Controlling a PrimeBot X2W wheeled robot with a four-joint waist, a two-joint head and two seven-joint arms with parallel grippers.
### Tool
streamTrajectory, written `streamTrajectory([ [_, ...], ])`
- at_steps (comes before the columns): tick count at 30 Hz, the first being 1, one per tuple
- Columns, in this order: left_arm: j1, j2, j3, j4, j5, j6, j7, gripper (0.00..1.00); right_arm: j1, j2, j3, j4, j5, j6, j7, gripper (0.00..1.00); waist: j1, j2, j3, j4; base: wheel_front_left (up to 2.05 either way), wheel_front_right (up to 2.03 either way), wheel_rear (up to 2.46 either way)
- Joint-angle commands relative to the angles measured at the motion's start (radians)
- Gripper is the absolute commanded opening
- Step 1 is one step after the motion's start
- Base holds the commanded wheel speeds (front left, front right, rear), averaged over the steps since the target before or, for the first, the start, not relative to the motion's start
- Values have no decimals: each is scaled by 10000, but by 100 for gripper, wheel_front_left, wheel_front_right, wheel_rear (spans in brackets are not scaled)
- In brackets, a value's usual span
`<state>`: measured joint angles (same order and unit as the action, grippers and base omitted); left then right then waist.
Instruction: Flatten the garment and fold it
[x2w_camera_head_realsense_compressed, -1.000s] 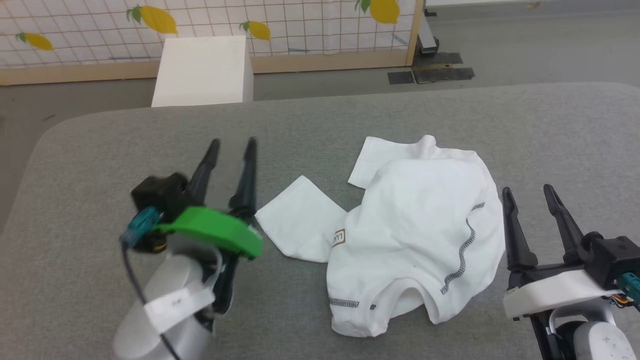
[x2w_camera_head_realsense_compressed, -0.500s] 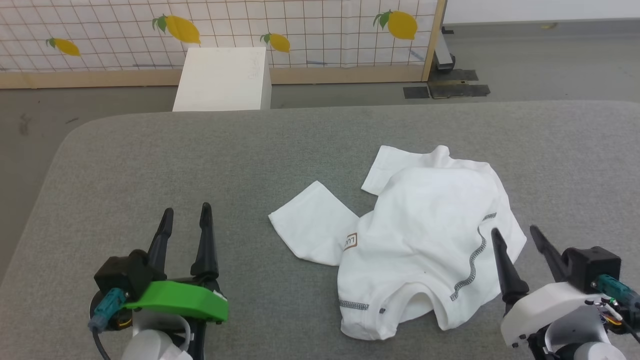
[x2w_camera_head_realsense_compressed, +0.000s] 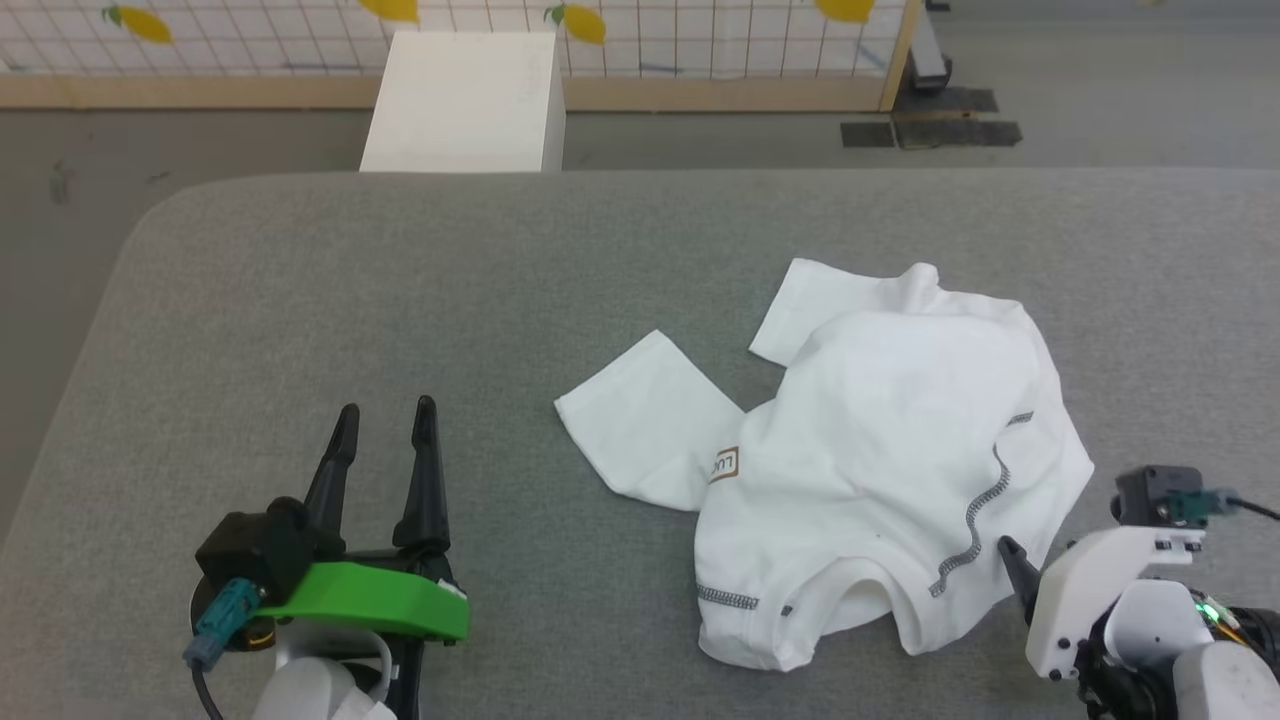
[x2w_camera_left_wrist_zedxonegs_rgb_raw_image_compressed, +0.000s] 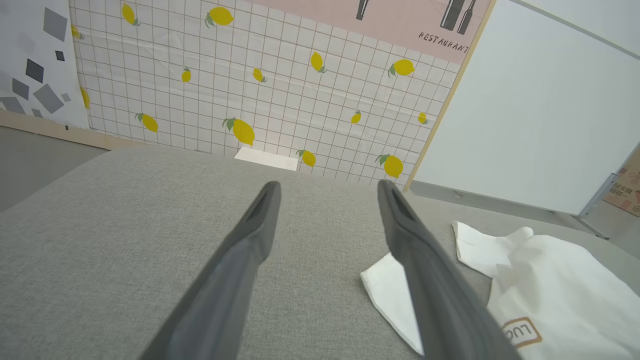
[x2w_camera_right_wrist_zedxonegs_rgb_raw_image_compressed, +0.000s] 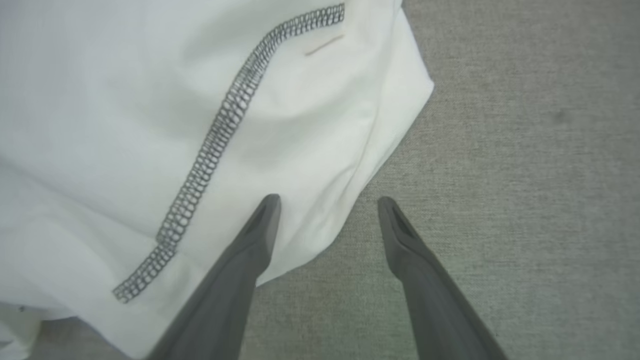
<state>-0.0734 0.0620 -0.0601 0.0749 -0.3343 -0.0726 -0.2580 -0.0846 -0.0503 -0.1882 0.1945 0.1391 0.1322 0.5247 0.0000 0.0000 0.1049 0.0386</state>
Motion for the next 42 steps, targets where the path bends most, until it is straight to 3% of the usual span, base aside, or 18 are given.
streamTrajectory([
  [1,-173,-59,53,-11,84,-74,-37,100,-267,1,-29,205,-95,-15,254,100,0,0,260,169,0,0,0],
  [8,-389,-107,159,87,131,-174,-37,100,-874,1,182,1025,-109,-15,1419,100,0,0,563,242,0,0,0],
  [9,-410,-109,177,94,131,-181,-37,100,-929,1,271,1104,63,-15,1558,82,0,0,586,238,0,0,0],
  [11,-434,-113,191,97,105,-181,-37,100,-1006,1,400,1112,155,-15,1607,0,0,0,612,215,0,0,0],
  [16,-461,-115,162,117,28,-123,-37,100,-952,1,-542,553,-97,-15,847,0,0,0,494,157,0,0,0],
  [22,-331,-116,156,173,23,-90,-37,100,-538,1,-3184,-424,-858,-15,-157,0,0,0,206,1,0,0,0],
  [28,-274,-117,81,240,27,-83,-38,100,-167,1,-4944,-589,-1355,-15,-529,0,0,0,33,-174,0,0,0],
  [29,-266,-117,71,251,29,-86,-38,100,-140,1,-5061,-574,-1380,-15,-658,6,0,0,13,-204,0,0,0],
  [30,-255,-117,51,277,38,-93,-38,100,-101,1,-5110,-560,-1384,-15,-854,81,0,0,-7,-243,0,0,0],
  [31,-244,-117,37,302,54,-98,-38,100,-75,1,-5124,-558,-1371,-15,-1048,100,0,0,-26,-286,0,0,0],
  [34,-239,-117,-103,417,79,-131,-38,100,36,1,-4840,-689,-1139,-15,-2027,100,0,0,-98,-407,0,0,0],
  [37,-300,-117,-498,578,76,-199,-38,100,327,1,-3876,-1140,-913,-15,-3238,100,0,0,-169,-528,0,0,0],
  [42,-806,-117,-2114,1327,88,-341,321,100,943,1,-2194,-1808,-274,-15,-4673,100,0,0,-148,-832,0,0,0],
])
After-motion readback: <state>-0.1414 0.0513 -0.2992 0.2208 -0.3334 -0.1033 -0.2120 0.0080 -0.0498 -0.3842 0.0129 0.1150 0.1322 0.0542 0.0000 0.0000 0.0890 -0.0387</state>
